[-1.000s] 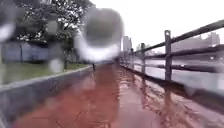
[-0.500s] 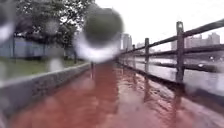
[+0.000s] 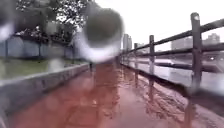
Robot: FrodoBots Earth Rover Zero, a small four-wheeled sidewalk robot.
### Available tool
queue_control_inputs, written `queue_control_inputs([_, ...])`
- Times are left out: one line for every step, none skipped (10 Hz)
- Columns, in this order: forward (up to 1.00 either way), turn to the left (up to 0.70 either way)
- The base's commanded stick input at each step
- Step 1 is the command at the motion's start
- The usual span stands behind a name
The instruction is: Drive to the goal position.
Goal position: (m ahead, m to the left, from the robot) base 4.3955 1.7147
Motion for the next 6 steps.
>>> queue_control_inputs([1.00,0.01])
queue_control_inputs([1.00,0.01])
queue_control_inputs([1.00,0.01])
queue_control_inputs([1.00,0.03])
queue_control_inputs([1.00,0.11])
queue_control_inputs([1.00,0.40])
